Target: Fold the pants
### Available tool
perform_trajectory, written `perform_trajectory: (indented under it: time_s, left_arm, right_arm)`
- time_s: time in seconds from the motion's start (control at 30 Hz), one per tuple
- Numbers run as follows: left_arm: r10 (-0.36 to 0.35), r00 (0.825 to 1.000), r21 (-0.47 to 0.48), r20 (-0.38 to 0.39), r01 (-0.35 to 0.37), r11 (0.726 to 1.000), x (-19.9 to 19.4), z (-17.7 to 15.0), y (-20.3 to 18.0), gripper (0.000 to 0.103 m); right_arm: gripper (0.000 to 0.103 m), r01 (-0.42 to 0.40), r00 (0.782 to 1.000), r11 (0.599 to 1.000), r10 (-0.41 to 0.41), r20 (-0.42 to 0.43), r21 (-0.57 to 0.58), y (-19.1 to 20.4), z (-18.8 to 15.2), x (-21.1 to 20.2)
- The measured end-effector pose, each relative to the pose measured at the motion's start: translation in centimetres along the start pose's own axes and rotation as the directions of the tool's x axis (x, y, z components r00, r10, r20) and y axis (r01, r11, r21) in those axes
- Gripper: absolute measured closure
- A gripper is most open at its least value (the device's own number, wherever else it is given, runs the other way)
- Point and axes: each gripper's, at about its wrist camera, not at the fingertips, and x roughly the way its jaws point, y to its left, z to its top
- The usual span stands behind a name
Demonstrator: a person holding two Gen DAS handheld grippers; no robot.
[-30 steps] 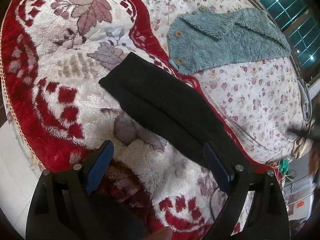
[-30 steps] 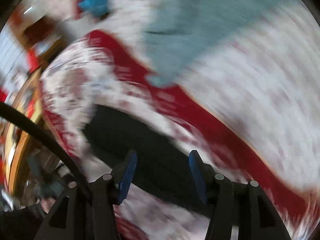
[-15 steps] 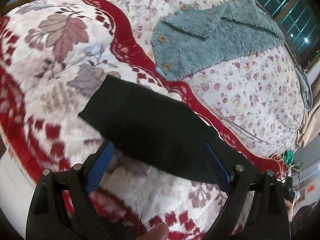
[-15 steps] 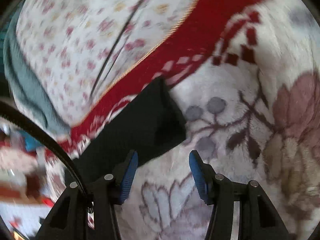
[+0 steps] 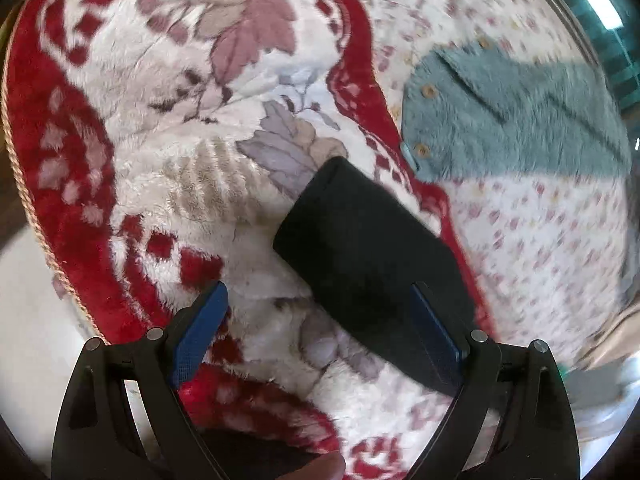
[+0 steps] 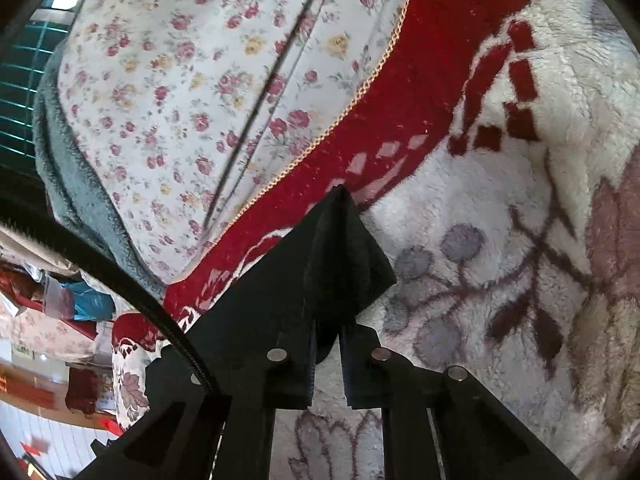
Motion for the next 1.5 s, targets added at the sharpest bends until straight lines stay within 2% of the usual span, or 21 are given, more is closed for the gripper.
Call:
perform_trajectory:
  time_s: [0.1, 0.23, 0.33, 0.47, 0.6, 0.77, 0.9, 1.03, 1.27, 1.5]
  left_arm:
    - [-0.088, 0.993, -0.080, -0.077, 0.082, 0.993, 1.3, 1.3, 0.8, 0.012]
    - [-0.124, 0.979, -0.142, -0.164, 0.101, 0.985, 3.8, 1.5, 0.7, 0.012]
    - [-0.173, 0.966, -0.164, -0.191, 0.143, 0.976, 4.9, 1.1, 0.0, 0.012]
    - [-0.233, 0.953, -0.168, -0.195, 0.201, 0.965, 5.7, 0.8, -1.2, 0.012]
    - [-0.253, 0.951, -0.173, -0.176, 0.224, 0.959, 6.7, 1.1, -1.9, 0.012]
    - [-0.321, 0.932, -0.233, -0.168, 0.278, 0.932, 7.5, 1.3, -1.4, 0.012]
    - [-0.358, 0.914, -0.232, -0.192, 0.312, 0.921, 6.2, 0.4, -1.8, 0.012]
    - [-0.365, 0.910, -0.201, -0.196, 0.327, 0.923, 5.7, 0.2, -2.6, 0.012]
    - [-0.354, 0.914, -0.214, -0.197, 0.312, 0.926, 8.8, 1.5, -2.5, 0.012]
    - [-0.393, 0.906, -0.202, -0.157, 0.360, 0.911, 7.8, 1.9, -2.8, 0.012]
  right_arm:
    - [0.093, -0.039, 0.999, 0.999, 0.039, -0.015, 0.038, -0.6, 0.1, 0.4]
    - [0.093, -0.040, 0.999, 0.997, 0.041, -0.008, 0.070, -1.2, 0.0, 0.6]
    - [0.093, -0.062, 0.998, 0.996, 0.062, 0.000, 0.060, -1.0, -0.2, 0.3]
    - [0.093, -0.061, 0.998, 0.998, 0.061, 0.018, 0.017, -0.3, -0.3, 0.1]
    - [0.093, -0.082, 0.996, 0.996, 0.081, 0.022, 0.043, -0.7, -0.4, 0.1]
    - [0.093, -0.111, 0.994, 0.991, 0.109, 0.029, 0.072, -1.0, -0.3, -0.2]
    - [0.093, -0.118, 0.993, 0.991, 0.116, 0.033, 0.057, -0.6, -0.3, -0.4]
    - [0.093, -0.134, 0.990, 0.989, 0.132, 0.039, 0.066, -0.7, -0.3, -0.5]
    - [0.093, -0.139, 0.989, 0.989, 0.136, 0.049, 0.054, -0.5, -0.5, -0.7]
    - [0.093, -0.140, 0.989, 0.989, 0.138, 0.052, 0.050, -0.5, -0.5, -0.8]
